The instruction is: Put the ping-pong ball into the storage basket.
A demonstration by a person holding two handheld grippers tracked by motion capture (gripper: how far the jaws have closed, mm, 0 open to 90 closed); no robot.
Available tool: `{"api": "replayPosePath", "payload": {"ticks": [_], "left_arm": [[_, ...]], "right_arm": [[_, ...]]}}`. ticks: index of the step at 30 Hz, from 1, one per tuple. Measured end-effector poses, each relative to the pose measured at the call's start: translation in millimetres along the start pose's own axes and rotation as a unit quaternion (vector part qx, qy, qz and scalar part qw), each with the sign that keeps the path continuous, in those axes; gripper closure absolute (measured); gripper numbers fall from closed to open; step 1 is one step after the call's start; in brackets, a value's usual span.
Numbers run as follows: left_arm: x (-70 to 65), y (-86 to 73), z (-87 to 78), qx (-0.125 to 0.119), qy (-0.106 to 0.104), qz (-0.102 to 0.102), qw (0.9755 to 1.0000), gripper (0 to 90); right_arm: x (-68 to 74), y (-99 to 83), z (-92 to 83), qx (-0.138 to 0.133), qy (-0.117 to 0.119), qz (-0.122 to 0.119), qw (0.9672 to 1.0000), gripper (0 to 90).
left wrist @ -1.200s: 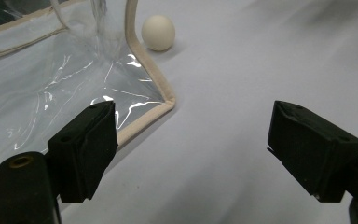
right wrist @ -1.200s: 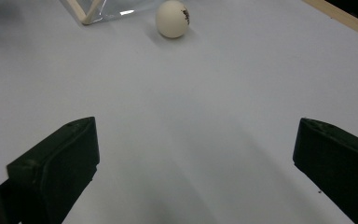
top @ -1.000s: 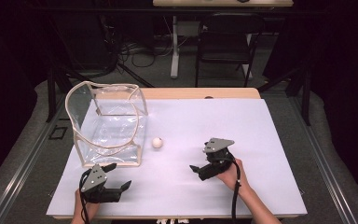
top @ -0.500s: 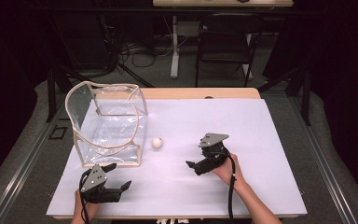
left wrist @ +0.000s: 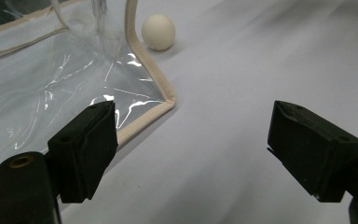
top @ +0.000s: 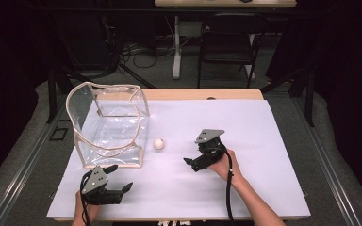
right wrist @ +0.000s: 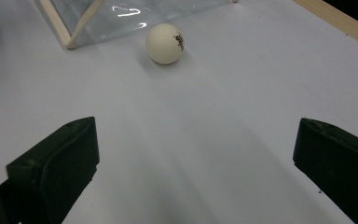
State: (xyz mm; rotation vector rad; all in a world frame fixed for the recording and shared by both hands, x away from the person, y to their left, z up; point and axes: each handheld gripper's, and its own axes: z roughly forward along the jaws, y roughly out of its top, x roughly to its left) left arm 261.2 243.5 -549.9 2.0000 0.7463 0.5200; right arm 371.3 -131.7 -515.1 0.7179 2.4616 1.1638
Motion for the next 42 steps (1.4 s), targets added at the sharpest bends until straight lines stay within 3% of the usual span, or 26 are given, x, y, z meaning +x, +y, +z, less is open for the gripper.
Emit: {"api": "replayPosePath", "payload": {"ticks": [42], "left_arm": [[-0.3,0.5,1.0,-0.002,-0.001,0.0,1.0,16.3]], "right_arm": [[-0.7,27.4,48.3,0.01,0.025,0.0,0.9996,0.0]]}}
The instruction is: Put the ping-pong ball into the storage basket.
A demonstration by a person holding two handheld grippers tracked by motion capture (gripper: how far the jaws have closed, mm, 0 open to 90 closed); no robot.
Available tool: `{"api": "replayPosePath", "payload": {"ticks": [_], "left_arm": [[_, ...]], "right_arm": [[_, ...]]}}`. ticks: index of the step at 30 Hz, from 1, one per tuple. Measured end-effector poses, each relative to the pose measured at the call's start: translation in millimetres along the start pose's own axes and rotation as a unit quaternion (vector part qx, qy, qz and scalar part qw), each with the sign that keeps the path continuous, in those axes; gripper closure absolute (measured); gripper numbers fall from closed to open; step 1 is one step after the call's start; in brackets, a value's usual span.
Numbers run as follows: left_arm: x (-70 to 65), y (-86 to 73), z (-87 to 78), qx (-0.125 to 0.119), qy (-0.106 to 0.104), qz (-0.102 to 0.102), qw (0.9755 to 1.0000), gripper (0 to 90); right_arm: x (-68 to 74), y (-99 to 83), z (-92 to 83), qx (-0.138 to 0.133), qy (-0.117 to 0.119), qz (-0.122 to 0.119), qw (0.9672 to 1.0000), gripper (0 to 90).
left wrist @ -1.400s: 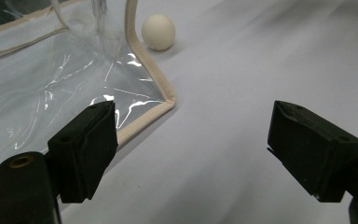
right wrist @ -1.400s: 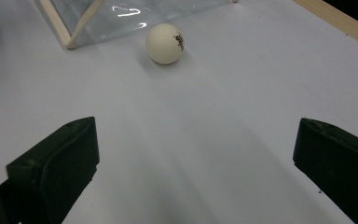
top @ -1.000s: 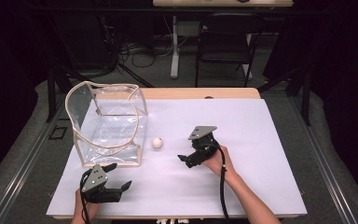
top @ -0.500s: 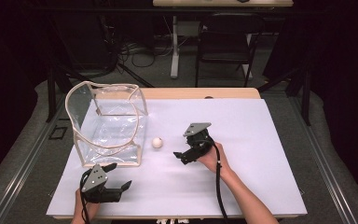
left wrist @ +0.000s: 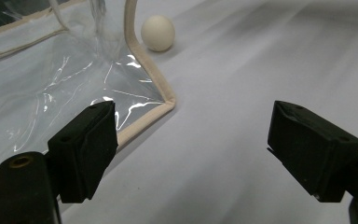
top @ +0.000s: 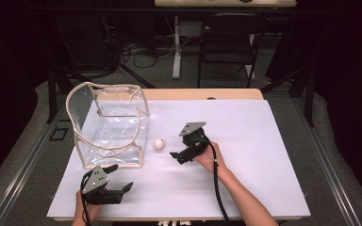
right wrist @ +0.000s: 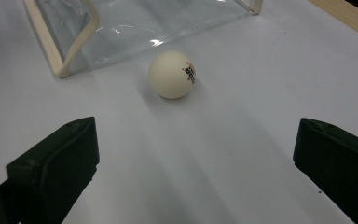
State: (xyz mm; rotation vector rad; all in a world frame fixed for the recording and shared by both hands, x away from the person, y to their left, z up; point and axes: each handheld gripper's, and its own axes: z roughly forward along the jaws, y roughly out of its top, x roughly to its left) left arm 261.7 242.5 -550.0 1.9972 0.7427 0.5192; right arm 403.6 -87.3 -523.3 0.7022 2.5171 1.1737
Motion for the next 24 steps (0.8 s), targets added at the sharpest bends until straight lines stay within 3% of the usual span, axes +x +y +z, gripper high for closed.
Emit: {"api": "replayPosePath", "payload": {"ticks": [24], "left_arm": [[-0.6,-0.1,0.1,0.002,0.0,0.004,1.0,16.3]], "right_arm": [[9.7,14.9,29.2,0.001,0.011,-0.006,0.9999,0.0]]}}
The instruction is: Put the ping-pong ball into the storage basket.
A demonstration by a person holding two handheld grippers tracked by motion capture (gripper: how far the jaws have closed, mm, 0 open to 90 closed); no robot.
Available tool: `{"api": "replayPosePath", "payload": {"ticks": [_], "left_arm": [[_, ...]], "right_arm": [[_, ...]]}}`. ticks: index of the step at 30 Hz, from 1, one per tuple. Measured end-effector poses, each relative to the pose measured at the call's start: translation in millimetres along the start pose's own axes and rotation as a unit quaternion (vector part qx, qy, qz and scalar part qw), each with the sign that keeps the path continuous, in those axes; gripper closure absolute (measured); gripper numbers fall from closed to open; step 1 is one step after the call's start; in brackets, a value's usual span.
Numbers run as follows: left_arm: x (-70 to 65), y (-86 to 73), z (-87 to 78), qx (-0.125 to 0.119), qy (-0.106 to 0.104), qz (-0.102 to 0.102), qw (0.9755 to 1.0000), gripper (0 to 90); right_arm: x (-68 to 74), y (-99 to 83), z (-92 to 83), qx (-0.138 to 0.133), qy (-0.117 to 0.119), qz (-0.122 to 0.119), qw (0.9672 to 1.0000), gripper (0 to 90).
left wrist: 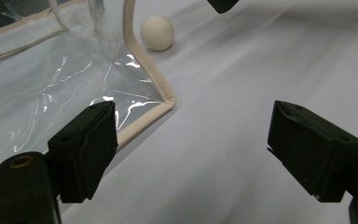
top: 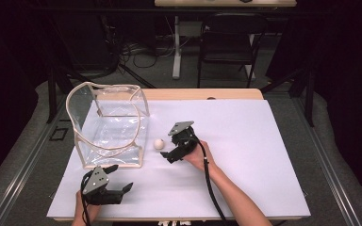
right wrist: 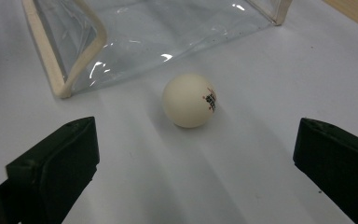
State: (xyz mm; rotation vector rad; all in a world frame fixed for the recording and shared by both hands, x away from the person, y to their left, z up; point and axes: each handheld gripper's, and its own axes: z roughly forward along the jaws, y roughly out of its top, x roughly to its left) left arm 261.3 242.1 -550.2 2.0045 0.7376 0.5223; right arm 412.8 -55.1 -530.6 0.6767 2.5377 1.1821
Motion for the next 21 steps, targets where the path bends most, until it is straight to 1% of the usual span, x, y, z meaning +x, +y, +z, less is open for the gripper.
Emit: {"api": "replayPosePath", "payload": {"ticks": [8,18,21], "left_arm": [[0.1,-0.1,0.6,0.0,-0.001,-0.001,1.0,16.3],[0.5,-0.2,1.3,0.0,-0.002,-0.003,1.0,16.3],[0.4,-0.2,1.3,0.0,-0.002,-0.003,1.0,16.3]], "right_arm": [[1.3,4.6,9.7,0.0,0.003,0.006,1.0,0.0],[1.4,6.0,21.5,0.002,0.003,0.008,1.0,0.0],[1.8,6.5,24.3,0.003,0.003,0.012,0.9999,0.0]]}}
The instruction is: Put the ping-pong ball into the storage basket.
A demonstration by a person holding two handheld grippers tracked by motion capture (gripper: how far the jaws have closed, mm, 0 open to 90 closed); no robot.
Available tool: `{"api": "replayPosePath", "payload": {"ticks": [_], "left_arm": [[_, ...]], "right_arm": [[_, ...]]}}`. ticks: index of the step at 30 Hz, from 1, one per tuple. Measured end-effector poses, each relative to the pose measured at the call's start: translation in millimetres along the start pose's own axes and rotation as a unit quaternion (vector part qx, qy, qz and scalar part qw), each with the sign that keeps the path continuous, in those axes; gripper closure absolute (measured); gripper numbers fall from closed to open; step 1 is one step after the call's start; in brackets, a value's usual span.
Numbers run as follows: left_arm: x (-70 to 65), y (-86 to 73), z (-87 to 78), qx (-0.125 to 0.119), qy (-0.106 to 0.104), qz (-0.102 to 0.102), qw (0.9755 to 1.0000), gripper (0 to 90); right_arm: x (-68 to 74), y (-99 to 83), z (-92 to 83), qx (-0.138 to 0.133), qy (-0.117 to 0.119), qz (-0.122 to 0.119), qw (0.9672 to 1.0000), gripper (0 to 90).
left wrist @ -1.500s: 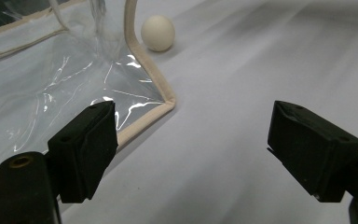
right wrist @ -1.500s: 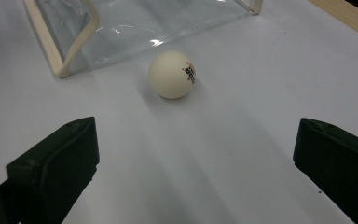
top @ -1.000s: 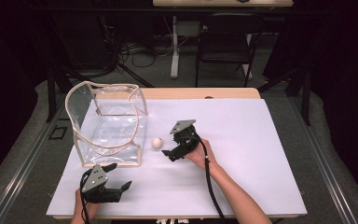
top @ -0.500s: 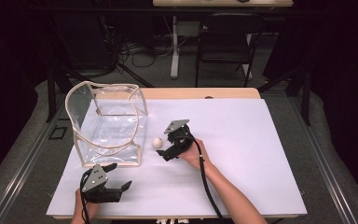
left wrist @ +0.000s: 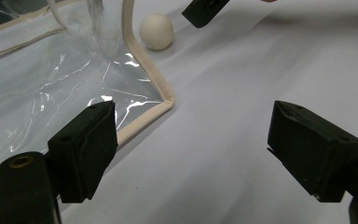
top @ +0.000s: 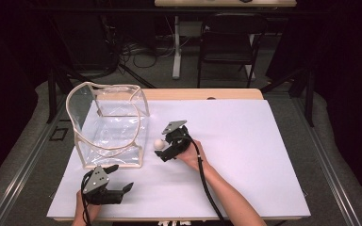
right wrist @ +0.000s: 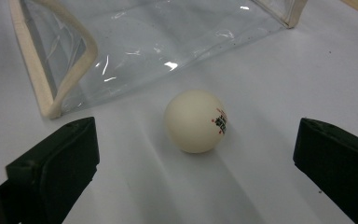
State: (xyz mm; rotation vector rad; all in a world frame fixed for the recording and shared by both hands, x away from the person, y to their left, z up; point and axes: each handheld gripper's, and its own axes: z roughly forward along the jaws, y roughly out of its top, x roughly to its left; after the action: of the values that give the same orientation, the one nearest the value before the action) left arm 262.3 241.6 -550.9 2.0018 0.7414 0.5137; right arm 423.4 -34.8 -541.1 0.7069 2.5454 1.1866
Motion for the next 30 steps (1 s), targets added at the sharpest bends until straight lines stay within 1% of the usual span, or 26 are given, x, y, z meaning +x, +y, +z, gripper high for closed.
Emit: {"api": "replayPosePath", "payload": {"ticks": [5,12,15,17,19,20,21,23,25,30], "left_arm": [[0.2,0.0,-0.6,0.001,0.001,0.0,1.0,16.3],[0.1,-0.1,-0.8,0.001,0.0,0.0,1.0,16.3],[0.2,-0.1,-0.6,0.001,0.0,0.0,1.0,16.3],[0.2,-0.1,-0.7,0.001,0.0,0.001,1.0,16.3],[0.2,-0.2,-0.7,0.0,0.0,0.0,1.0,16.3],[0.3,-0.2,-0.7,0.0,0.0,0.0,1.0,16.3],[0.3,-0.2,-0.7,0.0,0.0,0.0,1.0,16.3],[0.3,-0.3,-0.8,-0.001,0.0,0.0,1.0,16.3],[0.4,-0.3,-0.8,-0.001,0.0,0.0,1.0,16.3],[0.2,-0.2,-0.9,-0.001,0.0,0.0,1.0,16.3]], "right_arm": [[0.5,1.5,5.4,0.002,0.001,0.002,1.0,0.0],[0.7,0.2,12.1,0.003,0.004,0.01,0.9999,0.2],[0.5,-0.5,14.8,0.004,0.005,0.007,1.0,1.4],[1.1,-0.8,16.0,0.004,0.005,0.009,0.9999,3.6],[1.2,-0.8,16.8,0.001,0.007,0.007,1.0,8.0],[1.9,-0.6,17.0,0.001,0.004,0.008,1.0,9.9],[2.6,-0.4,16.9,0.002,0.001,0.01,1.0,14.9],[3.2,-0.3,17.7,0.002,-0.005,0.01,0.9999,16.1],[3.3,-0.7,19.1,0.004,-0.005,0.009,0.9999,22.6],[3.7,-1.6,22.0,0.008,-0.011,0.011,0.9998,31.4]]}}
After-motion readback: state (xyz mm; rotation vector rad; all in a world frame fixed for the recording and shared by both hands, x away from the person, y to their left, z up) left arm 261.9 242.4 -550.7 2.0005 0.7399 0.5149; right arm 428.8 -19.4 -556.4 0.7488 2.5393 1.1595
